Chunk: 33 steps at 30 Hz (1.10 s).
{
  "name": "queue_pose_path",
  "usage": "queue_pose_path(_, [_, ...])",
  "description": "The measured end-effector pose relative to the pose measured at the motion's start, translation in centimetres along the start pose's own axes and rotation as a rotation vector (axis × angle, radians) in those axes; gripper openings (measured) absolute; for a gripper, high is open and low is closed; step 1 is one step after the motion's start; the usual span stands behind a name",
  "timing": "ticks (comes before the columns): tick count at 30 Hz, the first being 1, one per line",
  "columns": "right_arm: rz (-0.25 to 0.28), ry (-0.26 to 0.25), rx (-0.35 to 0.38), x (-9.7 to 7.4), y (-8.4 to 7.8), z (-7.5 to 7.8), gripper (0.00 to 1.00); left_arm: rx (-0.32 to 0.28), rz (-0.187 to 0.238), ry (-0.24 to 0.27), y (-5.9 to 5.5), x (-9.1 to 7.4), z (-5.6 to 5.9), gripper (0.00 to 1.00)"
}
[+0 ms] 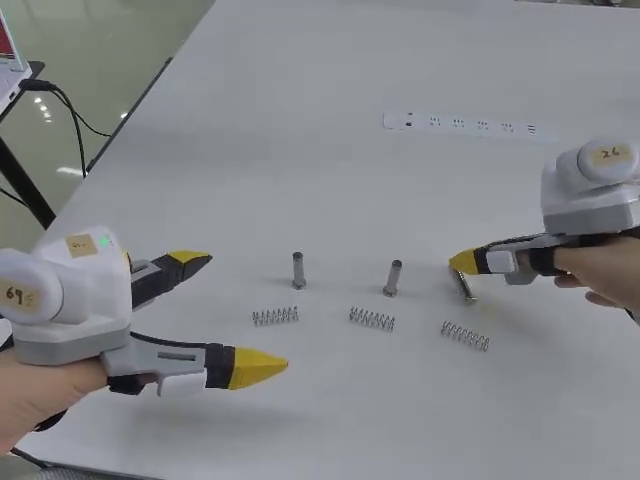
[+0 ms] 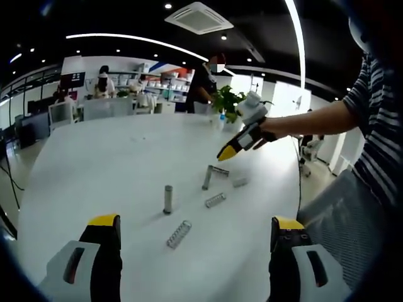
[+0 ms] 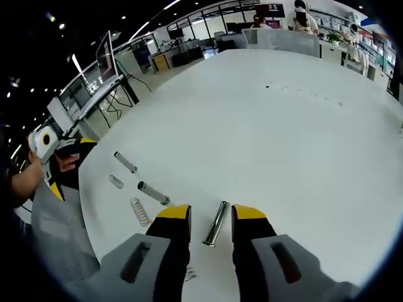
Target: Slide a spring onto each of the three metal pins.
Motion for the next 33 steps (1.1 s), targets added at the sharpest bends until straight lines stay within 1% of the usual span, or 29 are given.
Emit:
queue_pose_path(6, [-0.038, -0.033, 0.013, 1.3, 0.0, 0.2, 0.22, 0.009, 0.001, -0.003, 0.4, 0.1, -0.2, 0.97])
queue_pose_path(11, [-0.077, -0.058, 0.014, 2.0, -0.4, 0.2, 0.19, 0.017, 0.002, -0.001, 0.8, 0.2, -0.4, 0.97])
queue_pose_path(15, [-0.081, -0.057, 0.028, 2.2, -0.7, 0.1, 0.18, 0.018, 0.004, 0.004, 0.9, 0.1, -0.6, 0.96])
queue_pose_path(17, [-0.083, -0.056, 0.046, 2.3, -0.7, 0.0, 0.18, 0.018, 0.002, 0.004, 0.9, 0.2, -0.7, 0.96])
queue_pose_path(20, [-0.085, -0.074, 0.028, 2.5, -0.9, -0.1, 0.16, 0.017, 0.0, 0.003, 0.9, 0.2, -0.7, 0.96])
queue_pose_path(22, [-0.085, -0.082, 0.03, 2.7, -1.0, -0.1, 0.14, 0.018, 0.001, 0.003, 0.9, 0.2, -0.7, 0.96])
queue_pose_path(26, [-0.093, -0.111, 0.006, 3.0, -1.0, -0.1, 0.07, 0.016, 0.002, 0.004, 0.9, 0.3, -0.8, 0.96])
queue_pose_path(27, [-0.088, -0.105, 0.011, 3.2, -1.0, -0.1, 0.07, 0.016, 0.003, 0.003, 1.0, 0.3, -0.8, 0.96])
queue_pose_path(28, [-0.092, -0.094, 0.042, 3.4, -1.0, -0.3, 0.07, 0.015, 0.003, 0.003, 1.0, 0.3, -0.8, 0.96])
queue_pose_path(29, [-0.092, -0.092, 0.051, 3.4, -0.9, -0.2, 0.06, 0.015, 0.003, 0.003, 1.0, 0.3, -0.8, 0.96])
queue_pose_path(33, [-0.086, -0.099, 0.053, 3.3, -0.9, -0.3, 0.05, 0.013, 0.002, 0.003, 0.9, 0.2, -0.7, 0.96])
Point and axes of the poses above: the centre of the closed fingertips' face, and the gripper's own axes: x roughly forward along the fingers, z roughly to its right, y roughly out of its top, the point moved 10 cm from there along -x, roughly backward along the fingers, and after that the axes turned 11 degrees about -y, right-handed, at the moved point
